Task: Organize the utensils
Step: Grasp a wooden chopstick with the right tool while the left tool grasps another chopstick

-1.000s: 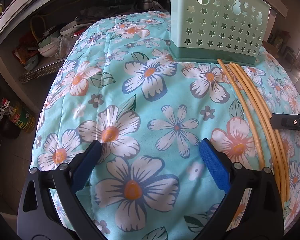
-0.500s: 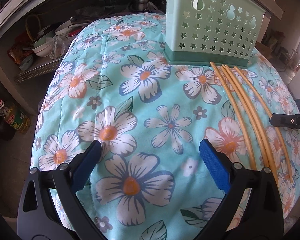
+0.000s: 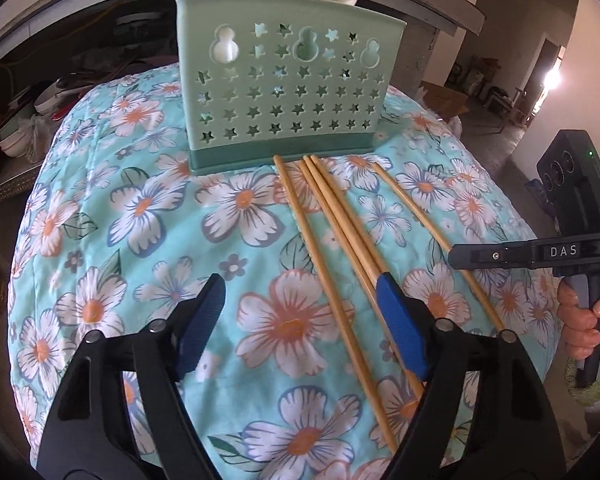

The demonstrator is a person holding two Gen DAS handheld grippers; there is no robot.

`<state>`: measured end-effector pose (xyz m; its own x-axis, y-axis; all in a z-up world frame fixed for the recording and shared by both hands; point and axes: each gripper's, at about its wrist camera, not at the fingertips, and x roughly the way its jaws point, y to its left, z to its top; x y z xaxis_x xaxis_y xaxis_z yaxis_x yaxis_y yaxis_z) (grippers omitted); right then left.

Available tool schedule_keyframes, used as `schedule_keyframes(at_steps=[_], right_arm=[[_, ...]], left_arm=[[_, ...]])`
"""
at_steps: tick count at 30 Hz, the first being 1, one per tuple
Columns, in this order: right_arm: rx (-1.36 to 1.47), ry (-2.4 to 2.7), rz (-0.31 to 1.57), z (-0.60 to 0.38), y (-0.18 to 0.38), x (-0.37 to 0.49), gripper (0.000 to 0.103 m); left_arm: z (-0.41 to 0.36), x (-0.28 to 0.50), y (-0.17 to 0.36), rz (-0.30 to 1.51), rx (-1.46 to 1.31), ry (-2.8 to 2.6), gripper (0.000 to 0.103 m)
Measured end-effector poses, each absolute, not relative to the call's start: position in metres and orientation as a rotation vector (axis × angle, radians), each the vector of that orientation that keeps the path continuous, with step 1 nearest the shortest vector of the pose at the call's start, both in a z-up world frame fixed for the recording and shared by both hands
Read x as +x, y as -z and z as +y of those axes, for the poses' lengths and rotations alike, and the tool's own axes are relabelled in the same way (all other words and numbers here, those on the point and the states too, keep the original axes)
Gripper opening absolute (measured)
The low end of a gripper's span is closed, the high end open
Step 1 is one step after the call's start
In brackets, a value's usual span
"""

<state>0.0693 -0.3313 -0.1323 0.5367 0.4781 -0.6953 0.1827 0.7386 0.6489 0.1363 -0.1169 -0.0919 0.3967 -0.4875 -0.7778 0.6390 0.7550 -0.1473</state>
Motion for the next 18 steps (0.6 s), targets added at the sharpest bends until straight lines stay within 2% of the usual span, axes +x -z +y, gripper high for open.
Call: schedule_keyframes(at_steps=[7, 16, 18], right_arm=[[0.748, -0.197, 1.016, -0.331, 0.133, 0.072, 0.007], [0.743, -0.196, 1.019, -0.33, 0.133, 0.073, 0.007], [0.74, -0.195, 1.02, -0.329, 0.134, 0.074, 0.007]], left_arm=[[-0.129, 0.138, 0.103, 0.983, 0.189, 0.735, 0.034], [-0.125, 0.145, 0.111, 1.053, 0.135, 0.717, 0.011], [-0.122, 0.146, 0.111, 1.061, 0.114, 0.713, 0.009]])
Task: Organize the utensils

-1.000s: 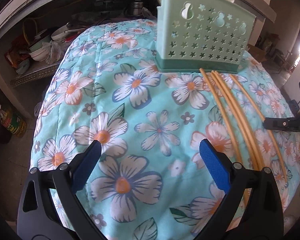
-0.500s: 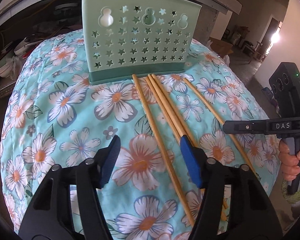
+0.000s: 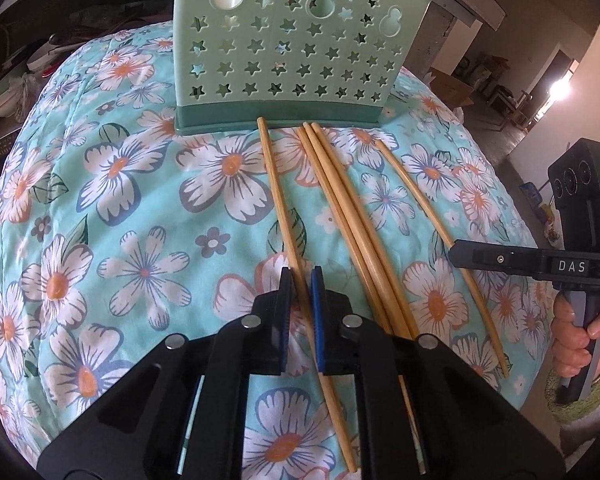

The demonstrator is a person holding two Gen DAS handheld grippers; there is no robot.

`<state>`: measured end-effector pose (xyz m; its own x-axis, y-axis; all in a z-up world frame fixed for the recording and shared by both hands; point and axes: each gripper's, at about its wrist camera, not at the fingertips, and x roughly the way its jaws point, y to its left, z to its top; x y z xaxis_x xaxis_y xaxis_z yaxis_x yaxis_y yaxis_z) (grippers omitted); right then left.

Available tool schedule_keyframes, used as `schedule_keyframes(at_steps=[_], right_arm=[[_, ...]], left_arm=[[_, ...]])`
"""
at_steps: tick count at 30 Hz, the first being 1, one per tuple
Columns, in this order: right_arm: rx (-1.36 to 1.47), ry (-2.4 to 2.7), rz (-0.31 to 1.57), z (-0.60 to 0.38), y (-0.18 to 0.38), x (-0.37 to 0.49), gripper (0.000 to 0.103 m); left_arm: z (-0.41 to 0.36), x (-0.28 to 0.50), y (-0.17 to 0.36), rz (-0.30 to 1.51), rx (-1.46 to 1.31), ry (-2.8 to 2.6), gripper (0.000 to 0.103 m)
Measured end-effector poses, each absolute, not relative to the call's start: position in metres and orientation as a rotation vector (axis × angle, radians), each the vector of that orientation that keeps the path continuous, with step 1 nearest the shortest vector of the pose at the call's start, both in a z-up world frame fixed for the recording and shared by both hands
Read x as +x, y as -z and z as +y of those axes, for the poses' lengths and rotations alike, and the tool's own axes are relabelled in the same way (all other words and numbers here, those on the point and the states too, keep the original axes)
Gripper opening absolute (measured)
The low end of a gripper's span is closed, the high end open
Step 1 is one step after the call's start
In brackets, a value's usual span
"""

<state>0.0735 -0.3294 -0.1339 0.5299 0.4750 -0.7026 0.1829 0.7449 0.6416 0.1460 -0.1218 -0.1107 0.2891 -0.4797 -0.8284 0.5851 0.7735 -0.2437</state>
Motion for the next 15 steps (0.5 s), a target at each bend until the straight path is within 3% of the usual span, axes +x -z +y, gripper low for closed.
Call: schedule_keyframes(at_steps=[15], right_arm=[[0.733, -0.191, 1.03, -0.327, 0.131, 0.067, 0.007]], left_arm=[[-0.071, 0.138, 0.101, 1.111, 0.006, 0.61, 0.005]])
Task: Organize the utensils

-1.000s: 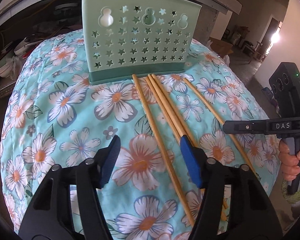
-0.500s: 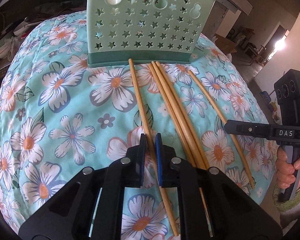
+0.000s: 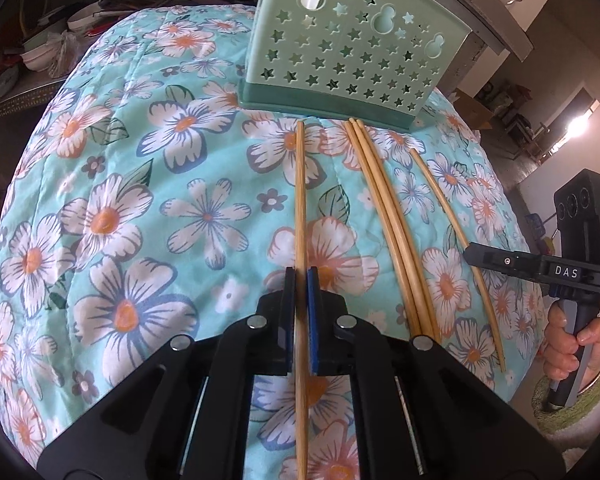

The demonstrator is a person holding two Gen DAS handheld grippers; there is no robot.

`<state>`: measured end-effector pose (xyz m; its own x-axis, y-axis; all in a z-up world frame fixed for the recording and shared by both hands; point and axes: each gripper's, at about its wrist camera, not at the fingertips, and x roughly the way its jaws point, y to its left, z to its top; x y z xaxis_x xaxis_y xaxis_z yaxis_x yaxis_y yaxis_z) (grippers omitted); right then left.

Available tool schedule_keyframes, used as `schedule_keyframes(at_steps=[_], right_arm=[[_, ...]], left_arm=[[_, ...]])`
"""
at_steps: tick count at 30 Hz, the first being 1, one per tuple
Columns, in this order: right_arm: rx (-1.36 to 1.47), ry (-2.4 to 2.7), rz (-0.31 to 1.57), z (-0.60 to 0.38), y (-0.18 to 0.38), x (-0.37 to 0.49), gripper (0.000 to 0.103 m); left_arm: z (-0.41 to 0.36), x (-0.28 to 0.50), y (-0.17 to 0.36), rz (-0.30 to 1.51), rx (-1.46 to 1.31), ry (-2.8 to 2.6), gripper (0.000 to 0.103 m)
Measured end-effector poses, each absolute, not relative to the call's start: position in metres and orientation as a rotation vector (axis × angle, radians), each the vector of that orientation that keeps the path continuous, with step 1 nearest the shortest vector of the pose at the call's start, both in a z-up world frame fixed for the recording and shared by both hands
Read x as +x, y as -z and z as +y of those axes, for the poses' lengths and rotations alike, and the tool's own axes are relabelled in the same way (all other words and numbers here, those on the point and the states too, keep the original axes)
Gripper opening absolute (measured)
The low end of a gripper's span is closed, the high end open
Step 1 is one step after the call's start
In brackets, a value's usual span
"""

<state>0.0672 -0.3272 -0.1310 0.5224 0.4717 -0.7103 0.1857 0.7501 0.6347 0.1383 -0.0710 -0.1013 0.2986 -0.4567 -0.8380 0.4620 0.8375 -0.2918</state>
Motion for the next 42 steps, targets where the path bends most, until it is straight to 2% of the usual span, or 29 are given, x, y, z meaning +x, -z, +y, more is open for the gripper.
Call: schedule_keyframes(at_steps=[20, 21, 22, 24, 27, 42], right_arm=[[0.734, -0.168, 1.062, -0.329, 0.128, 0.048, 0.009], [0.72, -0.166, 1.066, -0.327, 0.126, 0.048, 0.012], [0.706, -0.165, 1.066, -0.326, 0.124, 0.05, 0.022], [0.677, -0.16, 1.064, -0.324, 0.119, 0.052, 0.035], [0.612, -0.149, 1.058, -0.322, 0.11, 0.055, 0.04], [0.38, -0.118, 1.053, -0.303, 0.094, 0.097, 0.041]], left_arm=[[-0.057, 0.125, 0.103, 1.156, -0.008, 0.561, 0.006], [-0.057, 0.125, 0.103, 1.158, -0.008, 0.565, 0.008], [-0.058, 0.126, 0.103, 1.158, -0.011, 0.57, 0.012], [-0.058, 0.128, 0.101, 1.155, -0.009, 0.578, 0.016], [-0.059, 0.132, 0.096, 1.136, 0.009, 0.583, 0.021], [-0.088, 0.191, 0.093, 1.125, 0.147, 0.595, 0.024]])
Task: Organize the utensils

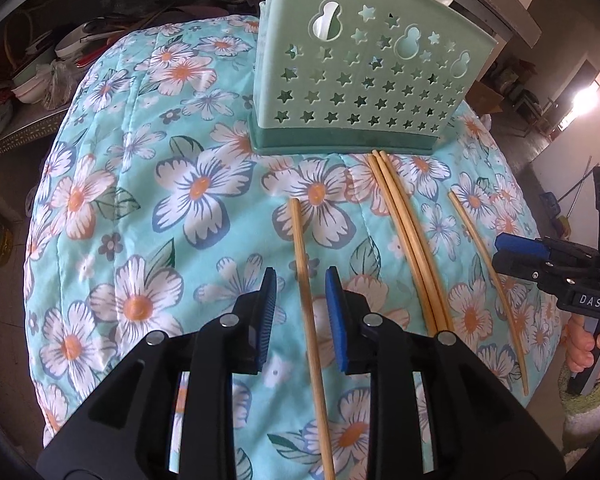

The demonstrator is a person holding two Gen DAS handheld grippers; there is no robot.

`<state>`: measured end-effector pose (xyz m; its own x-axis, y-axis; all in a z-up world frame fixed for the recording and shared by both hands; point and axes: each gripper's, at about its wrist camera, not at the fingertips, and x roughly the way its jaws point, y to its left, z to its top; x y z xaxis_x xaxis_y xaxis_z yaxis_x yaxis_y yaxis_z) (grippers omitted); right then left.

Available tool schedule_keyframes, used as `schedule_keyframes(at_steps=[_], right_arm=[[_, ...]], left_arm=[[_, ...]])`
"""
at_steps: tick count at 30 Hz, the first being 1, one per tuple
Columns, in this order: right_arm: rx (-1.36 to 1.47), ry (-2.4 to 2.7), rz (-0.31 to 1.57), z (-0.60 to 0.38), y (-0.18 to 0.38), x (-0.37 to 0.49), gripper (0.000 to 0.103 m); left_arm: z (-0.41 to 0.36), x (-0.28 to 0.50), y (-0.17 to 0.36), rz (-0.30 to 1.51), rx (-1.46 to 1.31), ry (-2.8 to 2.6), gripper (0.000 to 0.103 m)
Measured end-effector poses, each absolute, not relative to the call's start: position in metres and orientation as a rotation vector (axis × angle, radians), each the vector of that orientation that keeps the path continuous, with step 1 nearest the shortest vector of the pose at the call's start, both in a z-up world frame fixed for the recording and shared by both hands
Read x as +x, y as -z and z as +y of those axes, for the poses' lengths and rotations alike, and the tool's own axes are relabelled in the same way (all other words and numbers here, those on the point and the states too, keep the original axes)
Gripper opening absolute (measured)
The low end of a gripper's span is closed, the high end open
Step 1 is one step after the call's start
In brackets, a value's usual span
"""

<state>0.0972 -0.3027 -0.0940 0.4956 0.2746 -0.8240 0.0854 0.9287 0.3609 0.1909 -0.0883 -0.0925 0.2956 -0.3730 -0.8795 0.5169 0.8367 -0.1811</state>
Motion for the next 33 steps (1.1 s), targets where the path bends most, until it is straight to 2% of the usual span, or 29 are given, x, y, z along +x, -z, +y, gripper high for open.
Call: schedule_keyframes(at_steps=[5, 11, 17, 19, 26, 33], right_arm=[[0.33, -0.11, 1.064, -0.299, 0.097, 0.119, 0.041], [0.284, -0.084, 1.09, -0.301, 0.105, 0.148, 0.033], [0.232, -0.052, 1.12, -0.299, 0.116, 0.162, 0.018], [0.225, -0.041, 1.12, -0.3, 0.116, 0.161, 0.009], [0.291, -0.056, 1.067, -0.307, 0.101, 0.151, 0.006], [0.377, -0.101, 0.938, -0.322, 0.054, 0.131, 0.006]], left_arm=[[-0.101, 0.211, 0.106, 1.147, 0.204, 0.575, 0.023], [-0.114, 0.222, 0.11, 1.141, 0.268, 0.566, 0.02], [-0.119, 0.226, 0.114, 1.143, 0.284, 0.555, 0.012], [-0.119, 0.228, 0.114, 1.137, 0.284, 0.555, 0.009], [-0.114, 0.22, 0.109, 1.103, 0.273, 0.564, 0.006], [-0.092, 0.213, 0.061, 1.033, 0.182, 0.601, 0.006]])
